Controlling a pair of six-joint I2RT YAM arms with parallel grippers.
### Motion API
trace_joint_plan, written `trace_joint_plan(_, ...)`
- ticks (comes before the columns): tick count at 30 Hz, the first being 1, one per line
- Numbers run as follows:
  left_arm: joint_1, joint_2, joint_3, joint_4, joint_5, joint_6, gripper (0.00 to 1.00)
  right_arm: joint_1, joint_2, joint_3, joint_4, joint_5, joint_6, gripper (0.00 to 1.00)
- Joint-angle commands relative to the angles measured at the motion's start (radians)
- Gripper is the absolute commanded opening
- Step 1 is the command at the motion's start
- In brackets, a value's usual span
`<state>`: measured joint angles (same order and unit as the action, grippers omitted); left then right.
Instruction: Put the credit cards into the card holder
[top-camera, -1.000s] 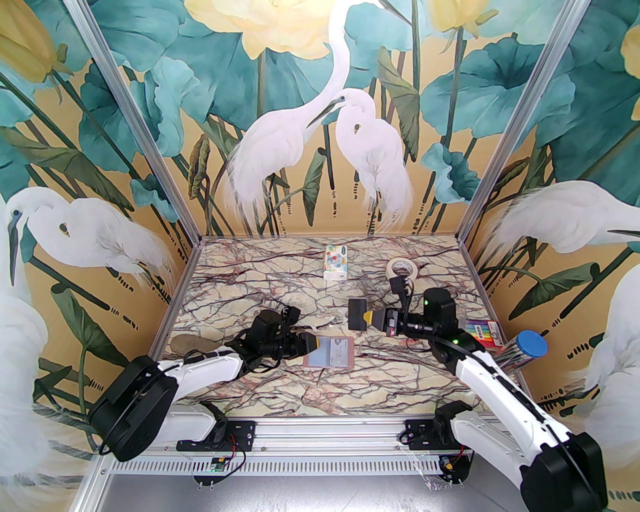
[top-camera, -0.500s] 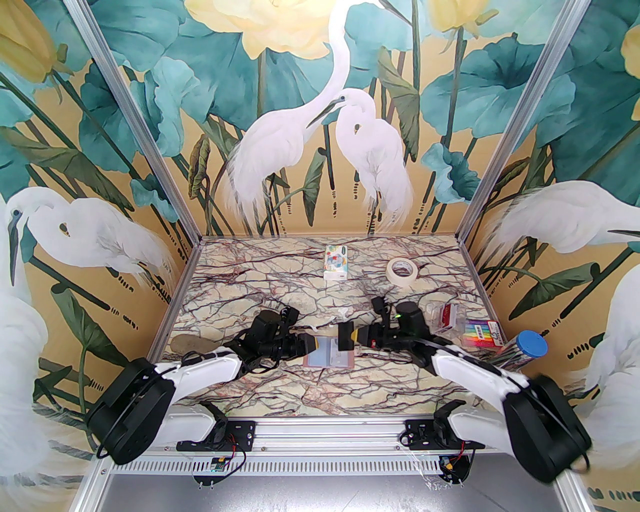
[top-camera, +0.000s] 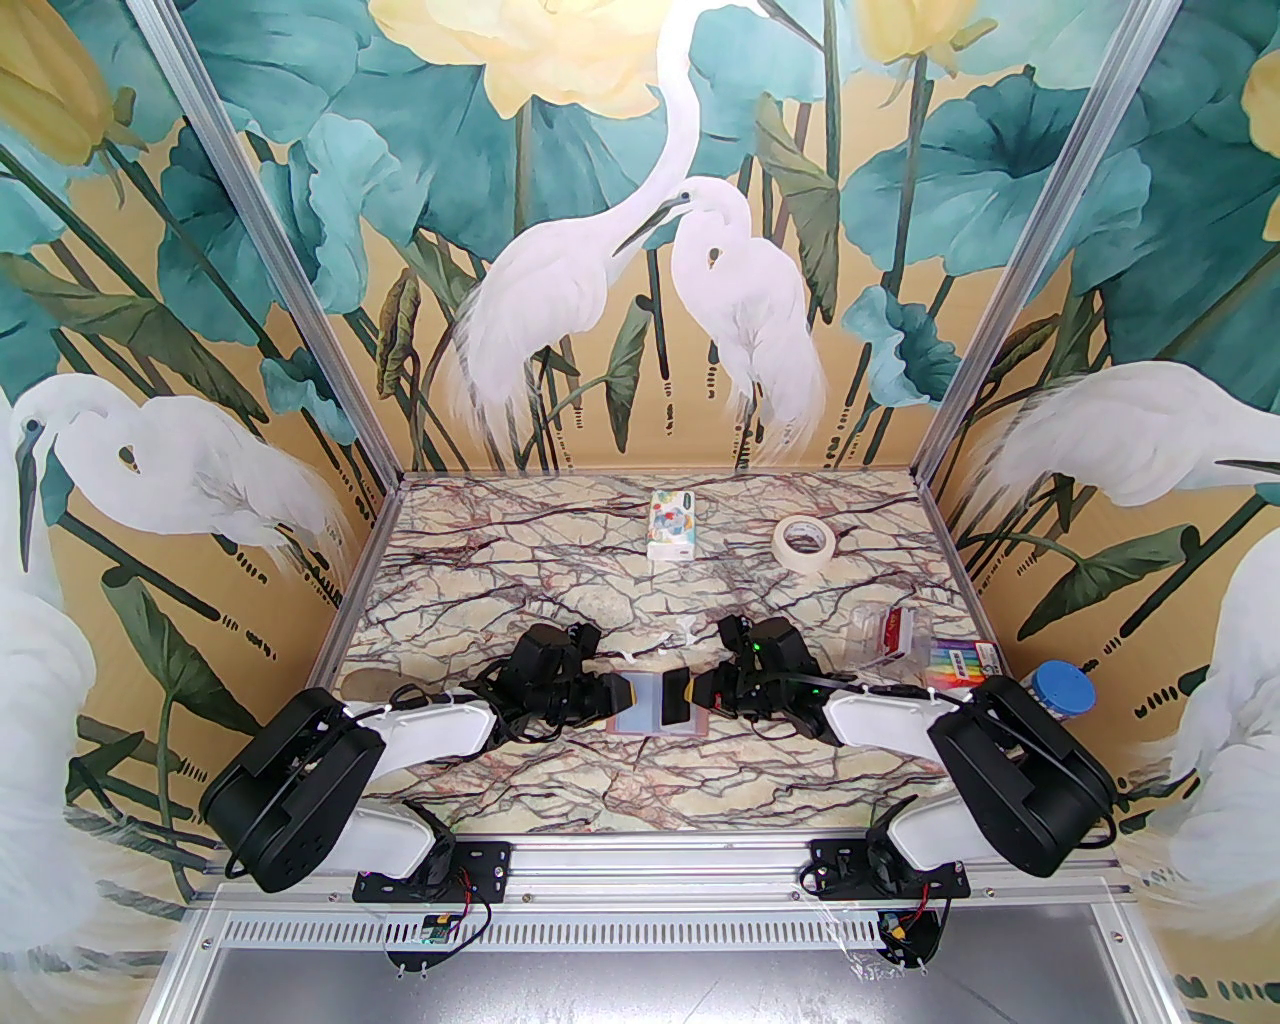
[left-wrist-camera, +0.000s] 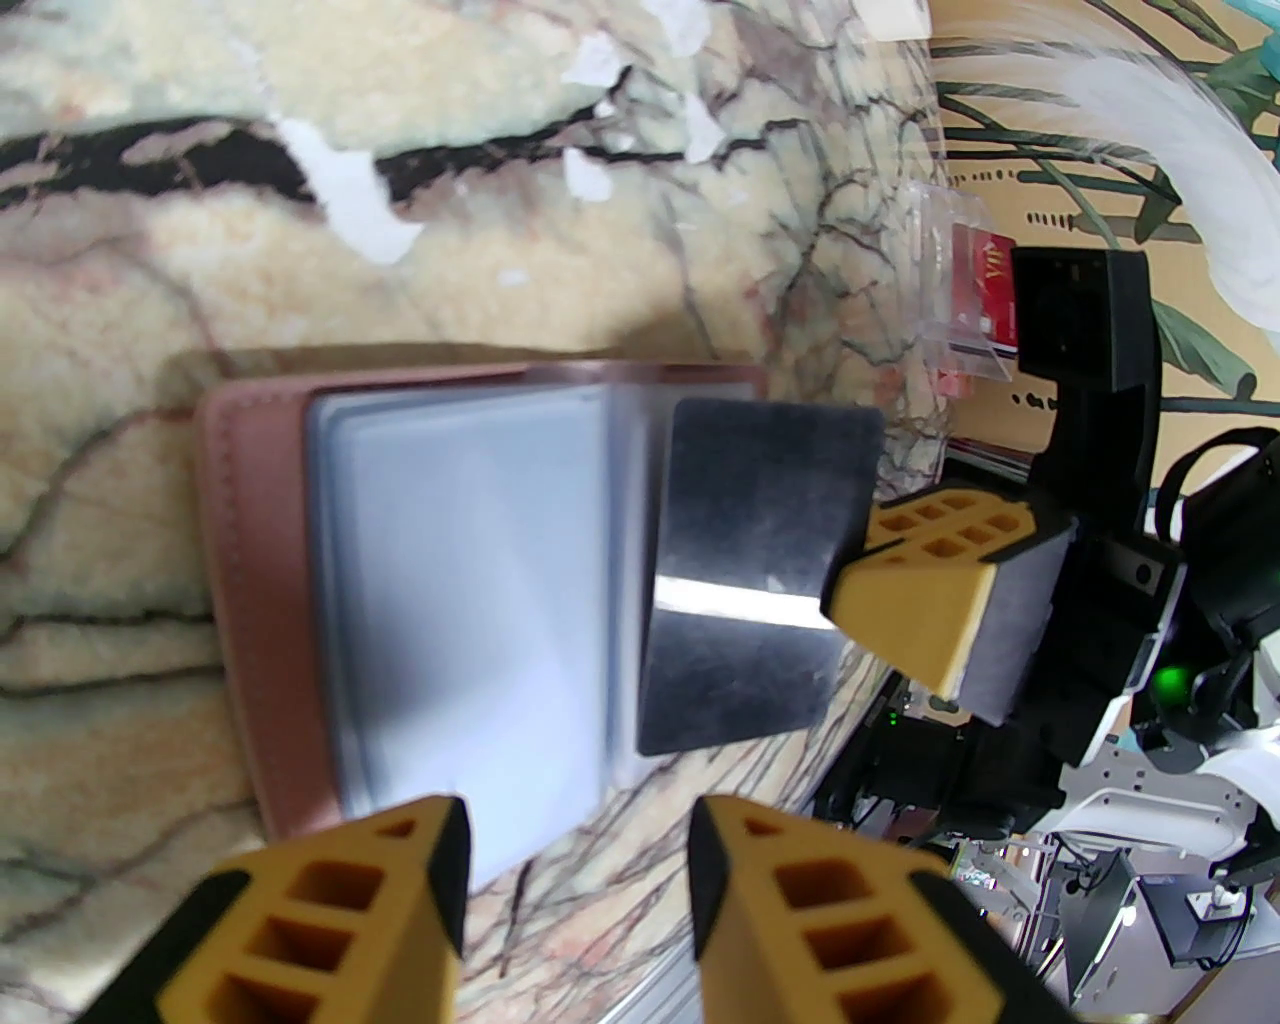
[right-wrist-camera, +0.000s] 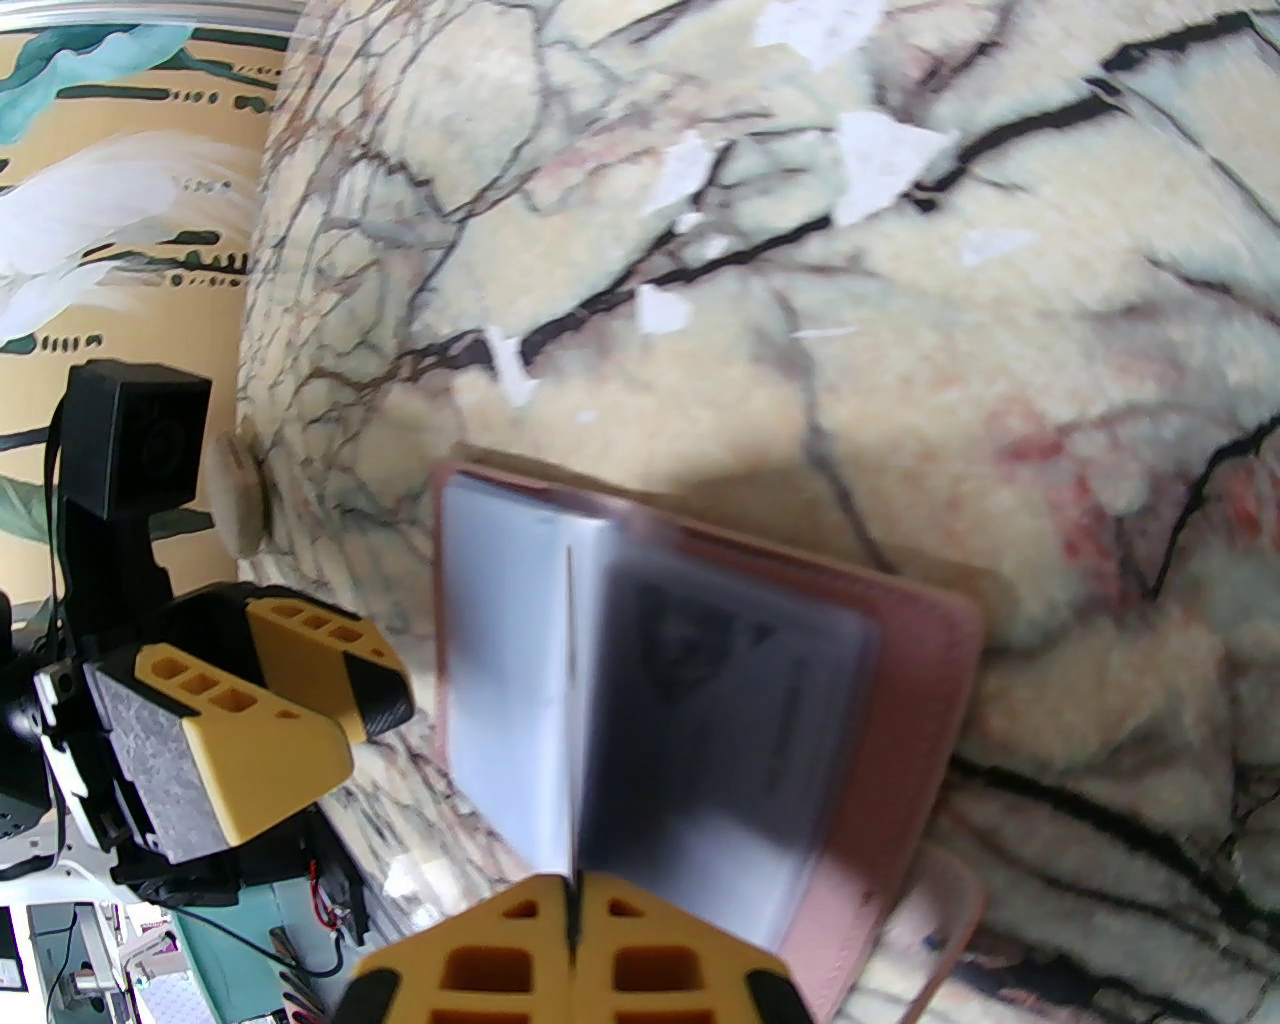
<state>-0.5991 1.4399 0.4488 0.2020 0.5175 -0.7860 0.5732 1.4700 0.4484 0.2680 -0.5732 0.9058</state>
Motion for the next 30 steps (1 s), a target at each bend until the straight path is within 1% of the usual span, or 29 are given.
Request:
trace_joint_plan(1, 0.009, 0.02, -0.009, 0.029, -0.027, -0.004, 0.41, 0.014, 0.016, 0.03, 0.034, 0.023, 0.015, 0.0)
trace_joint_plan(30, 0.009, 0.031, -0.005, -0.001, -0.053, -0.002, 0.41, 0.034, 0.042, 0.062, 0.011, 0.021, 0.015, 0.0)
